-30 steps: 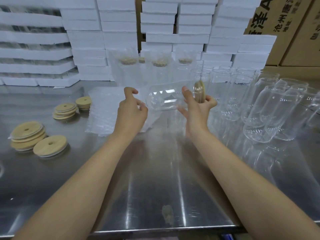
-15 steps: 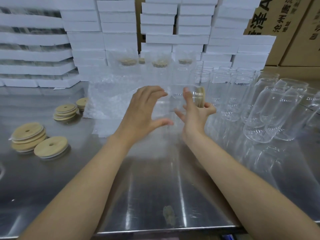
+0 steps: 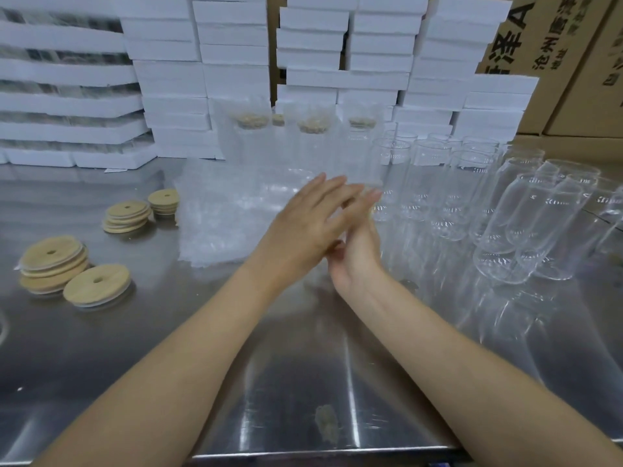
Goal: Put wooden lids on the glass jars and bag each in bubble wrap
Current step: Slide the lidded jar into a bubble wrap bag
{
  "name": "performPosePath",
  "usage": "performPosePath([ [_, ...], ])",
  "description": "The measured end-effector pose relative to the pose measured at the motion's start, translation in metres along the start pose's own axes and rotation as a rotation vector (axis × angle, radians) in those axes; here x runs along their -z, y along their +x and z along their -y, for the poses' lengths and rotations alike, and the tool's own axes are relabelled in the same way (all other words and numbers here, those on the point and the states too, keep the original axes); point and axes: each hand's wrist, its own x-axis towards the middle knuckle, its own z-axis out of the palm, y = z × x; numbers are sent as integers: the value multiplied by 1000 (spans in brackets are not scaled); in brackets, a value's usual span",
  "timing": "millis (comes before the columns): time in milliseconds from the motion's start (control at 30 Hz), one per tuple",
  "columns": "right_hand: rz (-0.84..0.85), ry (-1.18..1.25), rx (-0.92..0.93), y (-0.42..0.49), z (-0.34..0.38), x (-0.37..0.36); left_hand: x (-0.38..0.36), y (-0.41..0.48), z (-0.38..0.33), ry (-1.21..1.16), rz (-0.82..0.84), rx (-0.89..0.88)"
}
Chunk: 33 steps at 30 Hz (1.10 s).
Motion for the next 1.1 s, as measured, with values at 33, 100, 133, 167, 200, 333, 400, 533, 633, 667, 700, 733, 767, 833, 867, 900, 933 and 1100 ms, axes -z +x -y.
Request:
performPosePath([
  [33, 4, 46, -22, 1, 0, 1, -2, 2, -3, -41, 44, 5],
  [100, -56, 78, -16, 4, 5, 3, 1, 5, -4, -20, 51, 21],
  [133, -116, 61, 11, 7, 9, 5, 4, 7, 0, 47, 32, 40],
  [167, -163, 38, 41, 8, 14, 7, 8, 7, 4, 118, 36, 87],
  [200, -181, 16, 69, 9, 18, 8, 12, 6, 9, 179, 72, 153],
  [333, -98, -98, 132, 6, 19, 7, 16, -6, 20, 285, 190, 345],
  [400, -42, -170, 145, 3, 9, 5, 14, -8, 19, 334, 163, 324],
  [533, 55, -238, 156, 0, 1, 3, 10, -8, 20, 338, 60, 265],
  [633, 143, -282, 186, 2, -2, 5, 11, -7, 22, 323, 1, 249],
  [667, 177, -307, 195, 1, -5, 5, 12, -7, 21, 312, -9, 260],
  [700, 206, -323, 204, 1, -7, 6, 12, -7, 21, 294, -18, 276],
  [733, 227, -336, 210, 0, -7, 5, 13, -6, 21, 271, -24, 292],
  [767, 244, -353, 220, 0, -7, 4, 14, -6, 22, 252, -29, 301],
  [833, 271, -375, 248, 2, -3, 3, 17, -7, 27, 211, -55, 314],
  [867, 278, -371, 273, 3, 1, 2, 19, -8, 30, 167, -82, 345],
  [900, 274, -364, 319, 4, 5, 1, 20, -8, 31, 92, -127, 411],
  [933, 259, -357, 384, 4, 9, 1, 23, -7, 30, -25, -193, 506],
  [1100, 319, -444, 495, 11, 23, 5, 31, 5, 32, -833, -549, 811],
])
